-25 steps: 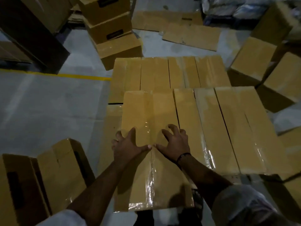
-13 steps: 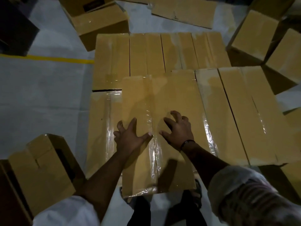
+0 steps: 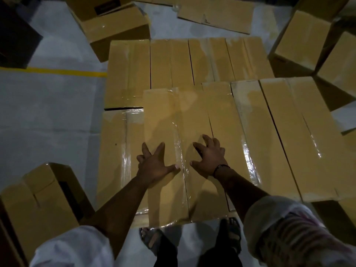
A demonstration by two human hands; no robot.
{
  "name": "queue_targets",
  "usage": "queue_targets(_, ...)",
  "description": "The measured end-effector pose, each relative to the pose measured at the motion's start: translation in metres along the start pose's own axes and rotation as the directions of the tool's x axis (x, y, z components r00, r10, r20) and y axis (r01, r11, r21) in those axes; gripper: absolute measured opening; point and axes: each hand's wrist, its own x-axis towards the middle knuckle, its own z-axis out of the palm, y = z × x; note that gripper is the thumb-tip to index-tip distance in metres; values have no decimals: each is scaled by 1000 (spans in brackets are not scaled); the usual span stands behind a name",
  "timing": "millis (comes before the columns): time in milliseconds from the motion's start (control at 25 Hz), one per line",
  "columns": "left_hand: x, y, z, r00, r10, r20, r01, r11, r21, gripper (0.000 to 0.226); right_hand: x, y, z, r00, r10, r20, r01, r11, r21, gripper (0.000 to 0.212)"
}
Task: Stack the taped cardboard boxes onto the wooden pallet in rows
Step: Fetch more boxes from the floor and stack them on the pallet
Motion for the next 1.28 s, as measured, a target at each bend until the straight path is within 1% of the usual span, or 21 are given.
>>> queue_targets(80, -1, -2, 3, 1000, 16, 23, -17, 998, 65, 124, -3, -2, 7, 1000, 0, 8, 1, 998, -68, 83)
queue_targets(240, -13, -6, 15, 995, 62, 76, -80, 962, 260, 139, -15, -2, 12, 1000, 6, 19, -4, 996, -93, 86)
queue_targets(400, -43, -9, 36, 980, 95, 174, -158, 904, 398, 142, -48, 8, 18, 993, 14, 117, 4, 989, -151, 96)
queue_targets(480, -63, -13, 48, 975, 113, 189, -186, 882, 432, 138, -73, 15, 25, 985, 12, 174, 16, 987, -160, 100)
queue_targets(600, -100, -20, 68, 971, 130, 202, -209, 875, 437, 130, -113, 29, 36, 973, 25, 230, 11, 989, -151, 107)
queue_targets(760, -135, -35, 86, 973, 172, 156, -226, 851, 475, 114, -151, 42, 52, 962, 21, 273, 37, 978, -207, 118)
queue_targets(840, -142, -39, 91, 976, 187, 110, -217, 845, 489, 103, -157, 51, 52, 964, 0, 267, 68, 967, -246, 112)
queue_targets(960, -148, -46, 96, 978, 204, 41, -199, 863, 464, 88, -159, 62, 47, 966, -103, 239, 174, 939, -297, 101)
queue_targets(1080, -155, -46, 108, 984, 175, 27, -169, 882, 441, 90, -165, 71, 44, 958, -134, 255, 212, 928, -306, 94)
queue_targets(1120, -156, -47, 111, 985, 170, 19, -161, 883, 440, 90, -166, 72, 45, 960, -144, 240, 215, 928, -304, 92)
queue_targets(1280, -155, -49, 119, 984, 179, -11, -151, 859, 489, 85, -165, 76, 50, 964, -162, 213, 223, 926, -306, 88)
